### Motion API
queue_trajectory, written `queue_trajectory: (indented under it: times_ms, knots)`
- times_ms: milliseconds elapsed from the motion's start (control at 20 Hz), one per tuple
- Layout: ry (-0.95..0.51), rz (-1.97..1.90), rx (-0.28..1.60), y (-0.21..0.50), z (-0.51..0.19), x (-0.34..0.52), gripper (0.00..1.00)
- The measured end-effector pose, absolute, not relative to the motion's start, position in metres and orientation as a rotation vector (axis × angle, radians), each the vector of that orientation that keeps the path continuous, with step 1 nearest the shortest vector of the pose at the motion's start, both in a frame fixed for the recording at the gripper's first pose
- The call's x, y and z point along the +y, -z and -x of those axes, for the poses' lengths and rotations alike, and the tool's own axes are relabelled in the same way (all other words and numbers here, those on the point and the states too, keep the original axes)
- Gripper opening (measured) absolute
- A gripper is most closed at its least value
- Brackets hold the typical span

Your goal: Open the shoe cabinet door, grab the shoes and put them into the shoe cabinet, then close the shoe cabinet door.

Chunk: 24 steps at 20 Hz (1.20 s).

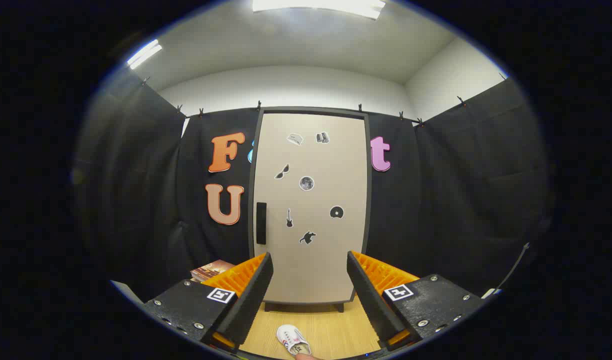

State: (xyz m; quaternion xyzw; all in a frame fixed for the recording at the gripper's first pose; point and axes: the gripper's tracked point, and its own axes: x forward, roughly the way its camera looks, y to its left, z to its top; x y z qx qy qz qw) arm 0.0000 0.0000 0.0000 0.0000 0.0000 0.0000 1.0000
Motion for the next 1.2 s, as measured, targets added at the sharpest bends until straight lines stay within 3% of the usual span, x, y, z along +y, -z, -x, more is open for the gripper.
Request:
queue_trajectory:
  times_ms: [1200]
  knots:
    - [-0.021,0.000,-0.003,0.003,-0.010,0.015,0.93]
